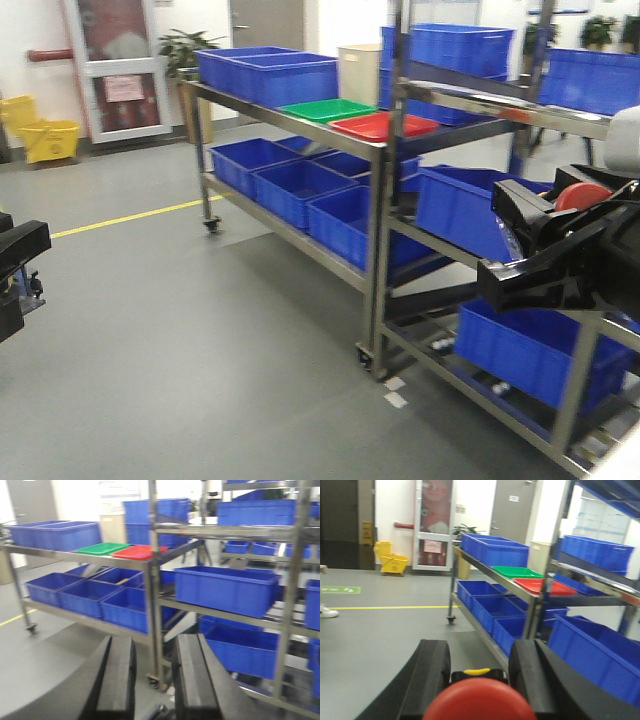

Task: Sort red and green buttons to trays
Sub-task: 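Drive the base to the table with the green and red trays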

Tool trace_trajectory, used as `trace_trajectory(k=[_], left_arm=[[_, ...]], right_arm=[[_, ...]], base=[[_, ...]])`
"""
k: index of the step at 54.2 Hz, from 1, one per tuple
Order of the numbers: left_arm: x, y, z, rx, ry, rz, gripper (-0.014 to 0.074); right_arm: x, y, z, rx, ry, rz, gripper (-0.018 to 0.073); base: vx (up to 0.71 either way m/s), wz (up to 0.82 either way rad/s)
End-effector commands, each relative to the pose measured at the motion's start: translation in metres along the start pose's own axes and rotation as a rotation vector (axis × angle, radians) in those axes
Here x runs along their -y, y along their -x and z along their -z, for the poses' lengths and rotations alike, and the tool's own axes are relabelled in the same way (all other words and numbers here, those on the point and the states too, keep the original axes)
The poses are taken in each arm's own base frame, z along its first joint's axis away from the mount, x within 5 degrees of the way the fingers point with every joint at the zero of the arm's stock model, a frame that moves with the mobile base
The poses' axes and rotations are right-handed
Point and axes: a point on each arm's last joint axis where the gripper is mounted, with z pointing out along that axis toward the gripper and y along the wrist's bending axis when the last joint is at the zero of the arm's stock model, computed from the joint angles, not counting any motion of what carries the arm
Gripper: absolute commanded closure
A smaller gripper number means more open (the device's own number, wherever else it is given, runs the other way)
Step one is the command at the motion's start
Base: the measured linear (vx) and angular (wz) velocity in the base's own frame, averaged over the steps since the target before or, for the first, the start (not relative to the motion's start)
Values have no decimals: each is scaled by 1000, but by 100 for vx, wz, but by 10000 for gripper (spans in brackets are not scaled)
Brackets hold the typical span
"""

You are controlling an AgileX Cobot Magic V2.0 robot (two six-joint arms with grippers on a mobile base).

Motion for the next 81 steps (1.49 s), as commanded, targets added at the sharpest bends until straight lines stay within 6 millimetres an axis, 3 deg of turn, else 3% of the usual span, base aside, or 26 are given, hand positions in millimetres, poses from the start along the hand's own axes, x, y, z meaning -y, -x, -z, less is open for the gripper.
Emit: trace_trajectory(k=[1, 44, 81], left_arm=[[2, 18, 4, 77, -13, 69, 596], [2, 18, 4, 77, -15, 69, 596], [2, 18, 4, 77, -15, 69, 596]], right_arm=[[6, 16, 4, 64, -21, 22, 568], [8, 16, 4, 61, -38, 21, 568], [7, 16, 4, 62, -31, 21, 568]], base=[[12, 46], [14, 43], [26, 17]])
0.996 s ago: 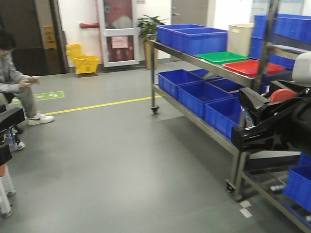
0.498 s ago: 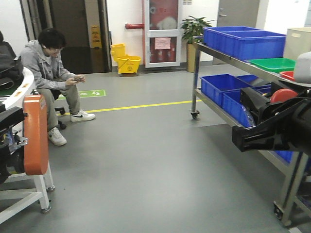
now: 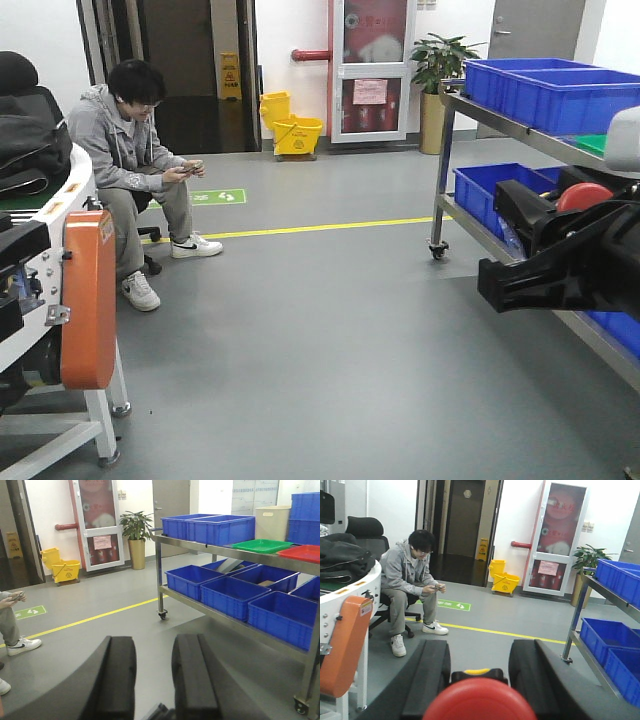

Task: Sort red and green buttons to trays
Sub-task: 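Drive the base to the table with the green and red trays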

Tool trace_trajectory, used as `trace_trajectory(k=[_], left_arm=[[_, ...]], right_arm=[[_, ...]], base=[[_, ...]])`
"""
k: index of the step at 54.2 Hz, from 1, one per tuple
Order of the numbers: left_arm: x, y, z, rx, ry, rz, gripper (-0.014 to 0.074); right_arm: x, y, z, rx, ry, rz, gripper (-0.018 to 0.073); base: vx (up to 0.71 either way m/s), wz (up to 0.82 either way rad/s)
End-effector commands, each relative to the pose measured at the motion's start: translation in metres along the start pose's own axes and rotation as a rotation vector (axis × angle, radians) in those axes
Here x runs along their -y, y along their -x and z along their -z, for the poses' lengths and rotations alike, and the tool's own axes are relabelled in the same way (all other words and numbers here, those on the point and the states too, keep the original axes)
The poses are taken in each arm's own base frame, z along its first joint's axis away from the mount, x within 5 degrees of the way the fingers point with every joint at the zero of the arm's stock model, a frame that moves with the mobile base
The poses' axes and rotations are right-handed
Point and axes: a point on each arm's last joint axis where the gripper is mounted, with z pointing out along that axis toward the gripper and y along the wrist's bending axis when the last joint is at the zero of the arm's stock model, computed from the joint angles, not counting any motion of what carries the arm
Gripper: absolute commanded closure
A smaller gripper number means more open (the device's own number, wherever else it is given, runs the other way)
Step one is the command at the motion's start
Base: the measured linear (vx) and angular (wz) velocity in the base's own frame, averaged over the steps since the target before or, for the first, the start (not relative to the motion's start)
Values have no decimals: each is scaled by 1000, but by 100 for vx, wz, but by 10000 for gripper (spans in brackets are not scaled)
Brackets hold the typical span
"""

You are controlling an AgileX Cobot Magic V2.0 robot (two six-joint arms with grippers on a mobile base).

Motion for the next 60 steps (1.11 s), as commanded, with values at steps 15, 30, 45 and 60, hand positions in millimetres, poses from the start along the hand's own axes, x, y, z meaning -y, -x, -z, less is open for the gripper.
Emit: trace_trajectory(k=[15, 30, 45, 60], left_arm=[[3, 18, 4, 77, -15, 68, 596], [2, 18, 4, 77, -14, 68, 596], [2, 18, 4, 77, -14, 68, 596], [2, 18, 4, 77, -14, 68, 596]], right_arm=[[6, 16, 4, 65, -21, 22, 568], [6, 16, 4, 65, -21, 22, 568], [6, 16, 4, 65, -21, 22, 568], [6, 16, 4, 65, -21, 22, 568]], base=[[37, 2], [41, -1], [43, 0], [44, 1]])
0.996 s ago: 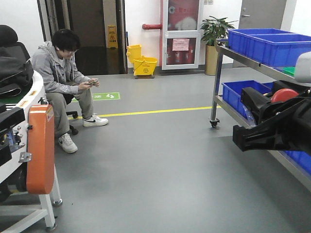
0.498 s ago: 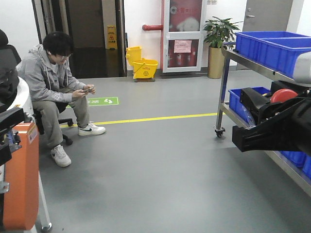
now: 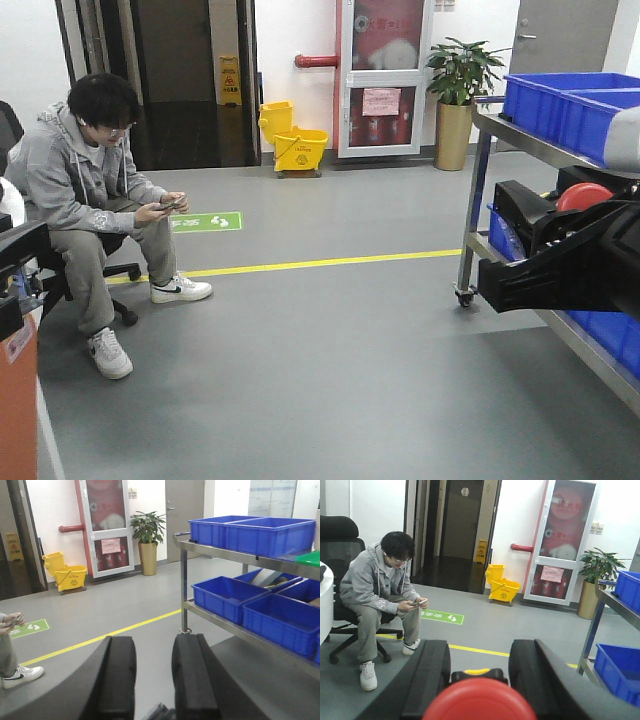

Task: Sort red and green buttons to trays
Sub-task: 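Drive the base to the table with the green and red trays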

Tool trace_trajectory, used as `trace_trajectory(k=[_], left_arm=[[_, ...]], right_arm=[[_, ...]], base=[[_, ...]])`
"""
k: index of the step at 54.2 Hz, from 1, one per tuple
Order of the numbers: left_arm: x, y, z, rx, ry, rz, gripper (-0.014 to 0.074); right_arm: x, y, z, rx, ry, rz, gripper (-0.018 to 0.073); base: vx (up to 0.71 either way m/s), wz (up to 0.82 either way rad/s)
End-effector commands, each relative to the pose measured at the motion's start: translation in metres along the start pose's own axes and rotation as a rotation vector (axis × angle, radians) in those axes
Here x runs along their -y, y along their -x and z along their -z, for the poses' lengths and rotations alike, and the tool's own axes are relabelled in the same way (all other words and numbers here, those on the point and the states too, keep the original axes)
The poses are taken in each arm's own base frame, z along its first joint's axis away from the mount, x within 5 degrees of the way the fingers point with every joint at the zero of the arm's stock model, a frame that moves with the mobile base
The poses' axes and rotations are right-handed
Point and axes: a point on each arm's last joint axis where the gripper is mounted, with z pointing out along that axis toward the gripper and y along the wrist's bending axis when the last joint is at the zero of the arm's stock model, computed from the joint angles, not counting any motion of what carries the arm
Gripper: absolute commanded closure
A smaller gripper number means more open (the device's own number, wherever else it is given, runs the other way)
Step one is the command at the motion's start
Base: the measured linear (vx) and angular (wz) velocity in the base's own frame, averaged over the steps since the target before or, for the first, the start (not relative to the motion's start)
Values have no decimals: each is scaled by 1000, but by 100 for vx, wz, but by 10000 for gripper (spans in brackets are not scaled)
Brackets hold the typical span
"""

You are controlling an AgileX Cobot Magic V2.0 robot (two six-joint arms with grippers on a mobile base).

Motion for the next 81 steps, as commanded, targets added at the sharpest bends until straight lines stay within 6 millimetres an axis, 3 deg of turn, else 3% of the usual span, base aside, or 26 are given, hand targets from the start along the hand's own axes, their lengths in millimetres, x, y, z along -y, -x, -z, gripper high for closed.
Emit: trace_trajectory(k=[1, 41, 81], left_arm=[[2, 18, 4, 77, -14, 68, 596], [2, 18, 4, 77, -14, 68, 596], [2, 18, 4, 76, -11, 68, 596]], right_arm=[[6, 16, 4, 65, -21, 22, 568], [6, 16, 4, 65, -21, 22, 568], [6, 16, 4, 65, -21, 23, 568]], base=[[45, 1], [45, -10], [44, -42]])
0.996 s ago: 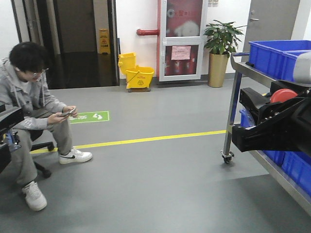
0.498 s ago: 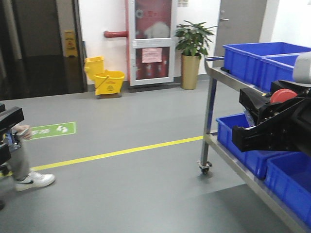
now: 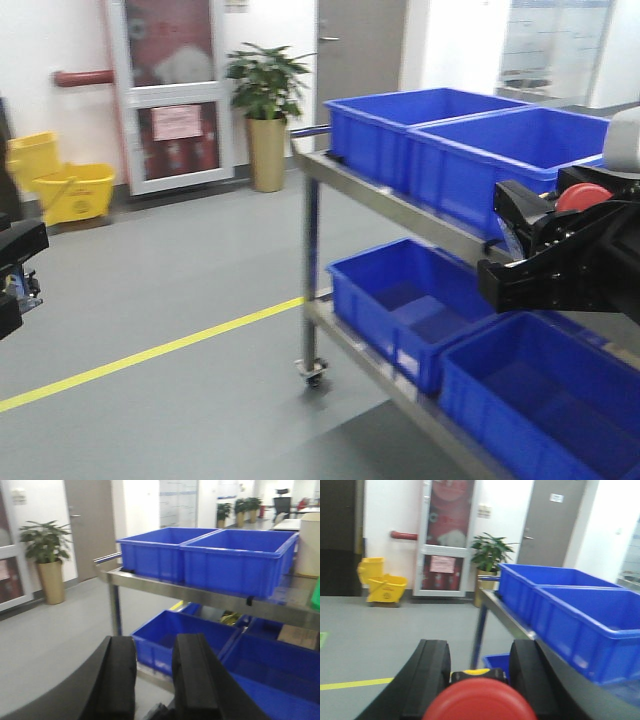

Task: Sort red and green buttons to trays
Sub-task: 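Drive the base to the table with the green and red trays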

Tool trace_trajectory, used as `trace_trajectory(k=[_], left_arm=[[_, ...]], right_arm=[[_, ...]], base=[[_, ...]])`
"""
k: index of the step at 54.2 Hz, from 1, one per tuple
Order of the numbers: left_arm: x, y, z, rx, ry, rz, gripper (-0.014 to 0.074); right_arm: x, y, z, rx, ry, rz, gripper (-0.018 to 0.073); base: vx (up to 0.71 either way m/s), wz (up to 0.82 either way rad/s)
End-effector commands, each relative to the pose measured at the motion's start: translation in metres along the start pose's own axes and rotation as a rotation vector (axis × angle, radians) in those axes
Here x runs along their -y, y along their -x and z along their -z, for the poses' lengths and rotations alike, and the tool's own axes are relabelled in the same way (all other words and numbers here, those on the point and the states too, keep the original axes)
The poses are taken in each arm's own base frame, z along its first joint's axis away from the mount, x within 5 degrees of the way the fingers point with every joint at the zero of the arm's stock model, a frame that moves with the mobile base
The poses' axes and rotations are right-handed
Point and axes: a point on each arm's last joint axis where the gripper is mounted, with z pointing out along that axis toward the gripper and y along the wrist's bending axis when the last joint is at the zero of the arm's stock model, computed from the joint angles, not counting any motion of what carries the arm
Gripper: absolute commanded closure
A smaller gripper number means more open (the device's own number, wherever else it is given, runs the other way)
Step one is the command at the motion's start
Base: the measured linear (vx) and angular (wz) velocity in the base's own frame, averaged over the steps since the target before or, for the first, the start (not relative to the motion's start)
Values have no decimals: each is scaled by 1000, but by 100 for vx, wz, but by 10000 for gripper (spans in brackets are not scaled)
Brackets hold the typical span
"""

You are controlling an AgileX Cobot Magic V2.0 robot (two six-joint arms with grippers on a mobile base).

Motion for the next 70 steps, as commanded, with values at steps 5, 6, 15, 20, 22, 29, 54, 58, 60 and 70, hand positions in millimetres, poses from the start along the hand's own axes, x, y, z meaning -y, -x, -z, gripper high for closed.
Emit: trace_trajectory(k=[5, 6, 15, 20, 22, 29, 54, 58, 60, 70], left_arm=[[2, 18, 4, 76, -15, 68, 596], [2, 18, 4, 76, -15, 68, 596], [2, 18, 4, 76, -15, 68, 596], [2, 18, 4, 76, -14, 68, 596], [2, 18, 4, 76, -12, 69, 596], [2, 18, 4, 76, -13, 69, 596], [2, 18, 4, 76, -12, 69, 596], [2, 18, 4, 76, -12, 69, 596], [2, 18, 4, 76, -12, 69, 596], [2, 18, 4, 76, -12, 69, 596]], right_arm=[[6, 16, 4, 65, -21, 23, 568], [6, 16, 4, 65, -21, 23, 568], [6, 16, 4, 65, -21, 23, 568], [6, 16, 4, 65, -21, 23, 568], [6, 16, 4, 65, -21, 23, 568], [6, 16, 4, 65, -21, 23, 568], [6, 16, 4, 65, -21, 23, 568], [6, 16, 4, 65, -21, 23, 568], [6, 16, 4, 65, -21, 23, 568], [6, 16, 4, 65, -21, 23, 568]], base=[[39, -57], [37, -59], [35, -61], [33, -65], [31, -67], [29, -67], [23, -60], [20, -50], [20, -49], [19, -44]])
